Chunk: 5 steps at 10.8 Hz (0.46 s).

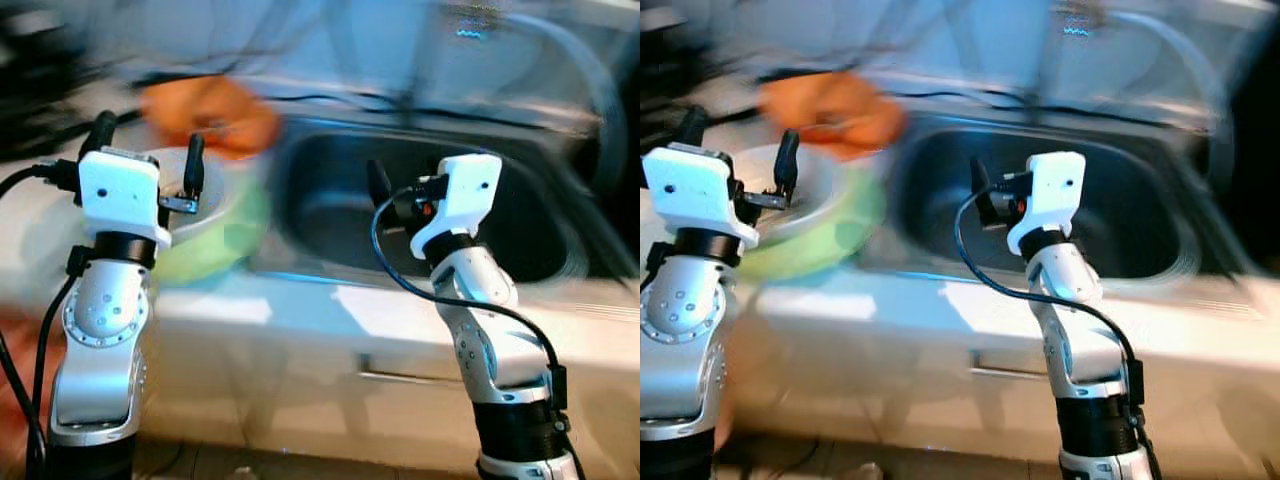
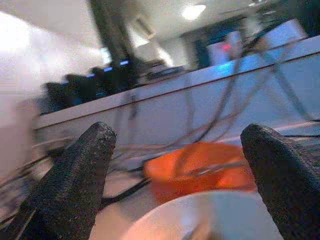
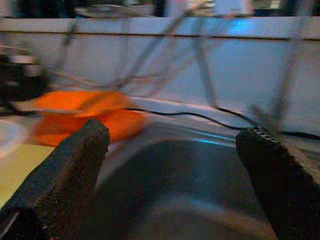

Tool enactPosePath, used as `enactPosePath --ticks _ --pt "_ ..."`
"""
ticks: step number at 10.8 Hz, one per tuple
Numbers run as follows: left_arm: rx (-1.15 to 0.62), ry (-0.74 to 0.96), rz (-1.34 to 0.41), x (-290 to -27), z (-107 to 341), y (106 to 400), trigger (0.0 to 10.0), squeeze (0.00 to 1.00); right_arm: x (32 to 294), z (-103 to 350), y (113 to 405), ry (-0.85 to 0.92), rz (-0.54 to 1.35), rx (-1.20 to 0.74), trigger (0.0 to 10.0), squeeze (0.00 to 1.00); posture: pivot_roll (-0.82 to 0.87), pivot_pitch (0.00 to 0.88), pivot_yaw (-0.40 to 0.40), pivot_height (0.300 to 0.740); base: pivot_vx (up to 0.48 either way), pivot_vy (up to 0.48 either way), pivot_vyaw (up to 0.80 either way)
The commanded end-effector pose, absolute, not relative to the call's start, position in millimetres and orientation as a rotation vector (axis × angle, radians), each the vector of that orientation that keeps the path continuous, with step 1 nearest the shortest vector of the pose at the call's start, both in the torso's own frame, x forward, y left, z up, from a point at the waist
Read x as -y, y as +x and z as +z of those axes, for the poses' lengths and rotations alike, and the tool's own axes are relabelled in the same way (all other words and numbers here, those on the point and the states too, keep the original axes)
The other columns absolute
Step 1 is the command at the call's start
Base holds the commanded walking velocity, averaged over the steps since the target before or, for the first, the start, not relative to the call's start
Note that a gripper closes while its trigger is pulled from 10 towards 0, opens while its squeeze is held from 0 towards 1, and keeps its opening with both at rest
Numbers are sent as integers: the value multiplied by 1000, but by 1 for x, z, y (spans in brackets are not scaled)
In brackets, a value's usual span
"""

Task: Kitchen organization

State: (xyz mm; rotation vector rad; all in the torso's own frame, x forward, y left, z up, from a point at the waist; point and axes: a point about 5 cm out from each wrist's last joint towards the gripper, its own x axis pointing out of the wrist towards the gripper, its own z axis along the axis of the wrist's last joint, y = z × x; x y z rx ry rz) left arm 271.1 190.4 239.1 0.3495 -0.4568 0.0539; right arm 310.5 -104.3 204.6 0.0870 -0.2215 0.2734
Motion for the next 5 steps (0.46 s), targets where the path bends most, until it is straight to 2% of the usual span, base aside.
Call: enactPosePath --ticks 1,5 --pt "482 349 59 -189 246 268 10000 0 104 207 311 97 280 229 10000 0 117 0 -53 740 0 0 800" --pt "569 338 24 -179 274 270 10000 0 110 207 311 115 228 243 10000 0 116 3 -50 740 0 0 0"
